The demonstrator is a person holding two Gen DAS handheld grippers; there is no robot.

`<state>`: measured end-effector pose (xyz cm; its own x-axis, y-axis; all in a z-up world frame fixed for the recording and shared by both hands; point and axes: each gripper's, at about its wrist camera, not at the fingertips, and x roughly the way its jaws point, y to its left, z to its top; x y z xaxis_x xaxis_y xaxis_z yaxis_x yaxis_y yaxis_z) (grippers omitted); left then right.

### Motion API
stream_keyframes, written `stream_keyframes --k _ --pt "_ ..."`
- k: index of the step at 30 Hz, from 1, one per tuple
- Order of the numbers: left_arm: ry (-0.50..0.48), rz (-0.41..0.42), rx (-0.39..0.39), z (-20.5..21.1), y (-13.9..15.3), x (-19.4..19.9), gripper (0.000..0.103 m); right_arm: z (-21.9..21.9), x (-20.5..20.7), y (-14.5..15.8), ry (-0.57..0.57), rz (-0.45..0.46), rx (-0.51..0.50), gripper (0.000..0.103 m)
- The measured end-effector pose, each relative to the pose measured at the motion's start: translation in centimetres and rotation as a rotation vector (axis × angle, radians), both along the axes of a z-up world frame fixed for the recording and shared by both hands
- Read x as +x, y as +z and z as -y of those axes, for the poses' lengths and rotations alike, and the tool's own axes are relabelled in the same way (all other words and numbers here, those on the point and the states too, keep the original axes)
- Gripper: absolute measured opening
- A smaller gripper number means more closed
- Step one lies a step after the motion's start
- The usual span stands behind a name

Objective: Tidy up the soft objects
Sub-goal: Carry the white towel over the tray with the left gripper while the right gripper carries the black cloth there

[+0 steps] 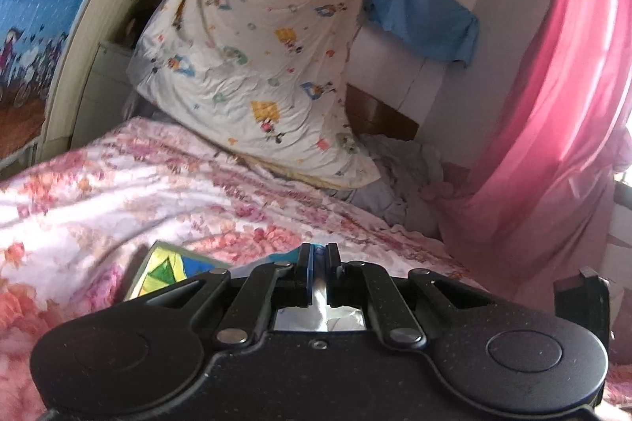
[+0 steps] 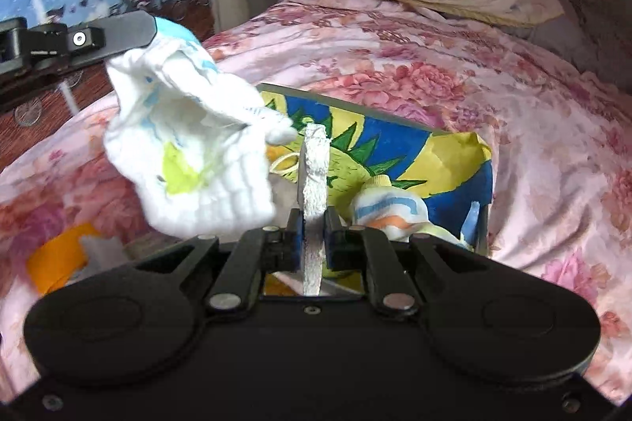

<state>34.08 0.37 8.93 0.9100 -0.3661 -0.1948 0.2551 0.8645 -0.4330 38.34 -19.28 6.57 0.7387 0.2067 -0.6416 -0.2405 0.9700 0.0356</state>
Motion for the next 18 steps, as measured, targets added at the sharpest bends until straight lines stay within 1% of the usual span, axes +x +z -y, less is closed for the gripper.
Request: stream_keyframes --k 3,4,7,12,18 --pt "0.01 -0.052 0.002 0.5 -1.9 1.4 0.005 -0.4 1.0 -1.7 -0.031 0.01 -0.008 0.005" --pt "0.01 -0.07 0.002 0.5 -2.6 1.7 0.005 -0.8 0.5 -2.1 -0.041 0.013 -0.015 0.005" --pt "0.006 -0.117 -0.004 0.5 -4.3 2.4 0.005 -1.3 1.6 -3.9 -0.052 -0.002 -0.024 0.005" --pt "0.008 -0.172 0.049 0.3 -5.8 3.2 0.005 -1.4 3.4 -6.5 -0.064 -0.018 -0.021 0.005" --pt "0.015 -0.249 0.098 0.0 -7.4 4.1 0.006 -0.7 4.5 -8.3 -0.07 -0.031 0.019 0.006"
